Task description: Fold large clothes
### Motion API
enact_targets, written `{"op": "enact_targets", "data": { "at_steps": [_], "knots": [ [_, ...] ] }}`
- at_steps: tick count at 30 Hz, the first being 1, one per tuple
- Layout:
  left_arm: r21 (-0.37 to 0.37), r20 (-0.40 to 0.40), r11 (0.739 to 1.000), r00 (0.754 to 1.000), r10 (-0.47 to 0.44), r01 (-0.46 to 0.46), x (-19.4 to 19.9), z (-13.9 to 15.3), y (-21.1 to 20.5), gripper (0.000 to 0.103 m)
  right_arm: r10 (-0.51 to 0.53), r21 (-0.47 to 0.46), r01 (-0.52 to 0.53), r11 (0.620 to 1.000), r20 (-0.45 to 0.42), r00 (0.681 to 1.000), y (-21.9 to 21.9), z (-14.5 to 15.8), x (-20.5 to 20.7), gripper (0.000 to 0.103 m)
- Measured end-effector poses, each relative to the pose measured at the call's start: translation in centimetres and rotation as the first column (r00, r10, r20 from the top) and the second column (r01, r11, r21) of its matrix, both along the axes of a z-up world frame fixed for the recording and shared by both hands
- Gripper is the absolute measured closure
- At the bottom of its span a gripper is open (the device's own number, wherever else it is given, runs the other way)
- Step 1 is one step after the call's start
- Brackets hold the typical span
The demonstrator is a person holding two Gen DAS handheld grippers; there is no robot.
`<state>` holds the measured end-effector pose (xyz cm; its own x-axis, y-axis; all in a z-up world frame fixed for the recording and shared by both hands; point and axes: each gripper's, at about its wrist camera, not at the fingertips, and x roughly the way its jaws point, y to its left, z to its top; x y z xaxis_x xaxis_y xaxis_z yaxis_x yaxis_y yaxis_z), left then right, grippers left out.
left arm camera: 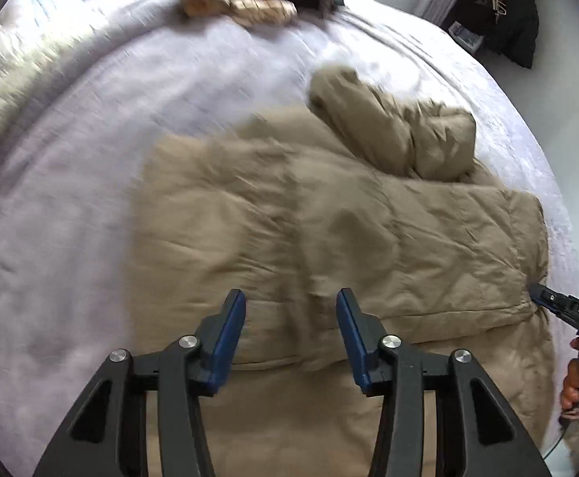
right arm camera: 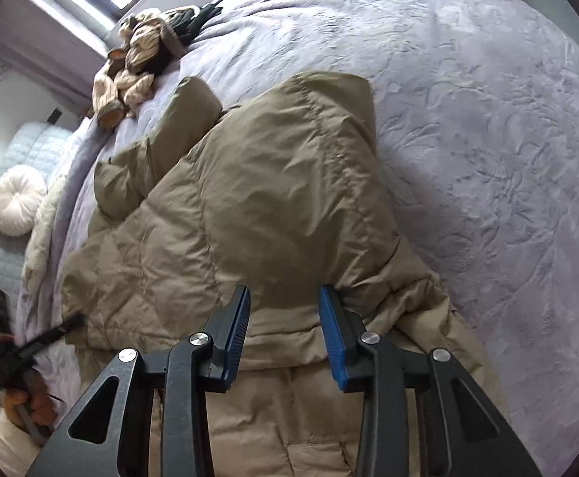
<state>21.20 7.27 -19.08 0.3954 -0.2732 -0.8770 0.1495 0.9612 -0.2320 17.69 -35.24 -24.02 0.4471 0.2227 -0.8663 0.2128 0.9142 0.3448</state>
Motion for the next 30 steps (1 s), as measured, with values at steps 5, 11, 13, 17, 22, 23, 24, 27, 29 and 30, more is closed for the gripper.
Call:
{"op": "enact_targets", "data": {
  "at_steps": [5, 11, 13, 17, 22, 23, 24, 27, 29, 30],
  "knots": [
    [-0.052, 0.067, 0.998, 0.997, -0.035, 0.039, 1.0, 2.2, -0.6, 0.055, -0.004, 0.018, 0.004, 1.000, -0.016, 1.000, -0.9, 0.3, -0.1, 0.064],
    [0.007, 0.044, 0.996, 0.995, -0.088, 0.087, 3.5, -1.7, -5.1, 0.055, -0.056, 0.004, 0.056, 0.998, 0.118, 0.991, -2.8, 3.8, 1.0, 0.065],
    [0.055, 0.016, 0.997, 0.998, -0.056, 0.055, 4.3, -3.6, -5.0, 0.055, -0.103, 0.063, 0.096, 0.993, 0.109, 0.989, -4.4, 3.8, 2.5, 0.083],
    [0.011, -0.025, 1.000, 1.000, -0.015, 0.015, 5.2, -5.7, -3.8, 0.055, -0.150, 0.127, 0.146, 0.981, 0.020, 0.988, -6.2, 1.5, 5.4, 0.091],
    [0.075, -0.003, 0.995, 0.998, -0.060, 0.060, 5.9, -7.2, -5.4, 0.048, -0.093, -0.001, 0.093, 0.996, -0.061, 0.994, -5.6, -3.0, 8.0, 0.099],
    [0.071, -0.003, 0.996, 0.998, -0.057, 0.057, 6.0, -7.5, -5.6, 0.048, -0.089, -0.017, 0.088, 0.996, -0.057, 0.994, -5.5, -3.4, 8.1, 0.100],
    [0.069, -0.002, 0.996, 0.999, -0.054, 0.054, 6.0, -7.7, -5.5, 0.048, -0.087, -0.032, 0.086, 0.996, -0.049, 0.995, -5.4, -3.7, 8.3, 0.100],
    [0.077, 0.012, 0.995, 0.998, -0.057, 0.056, 5.9, -8.0, -5.6, 0.047, -0.071, -0.063, 0.069, 0.996, -0.031, 0.997, -5.2, -3.8, 8.2, 0.100],
    [0.093, 0.008, 0.994, 0.998, -0.055, 0.054, 5.8, -7.7, -5.6, 0.047, -0.053, -0.078, 0.051, 0.996, -0.025, 0.998, -5.2, -3.5, 8.1, 0.100],
    [0.105, 0.008, 0.993, 0.999, -0.050, 0.049, 5.6, -7.1, -5.8, 0.048, -0.052, -0.092, 0.049, 0.995, -0.027, 0.998, -5.2, -3.1, 7.9, 0.100]
  ]
}}
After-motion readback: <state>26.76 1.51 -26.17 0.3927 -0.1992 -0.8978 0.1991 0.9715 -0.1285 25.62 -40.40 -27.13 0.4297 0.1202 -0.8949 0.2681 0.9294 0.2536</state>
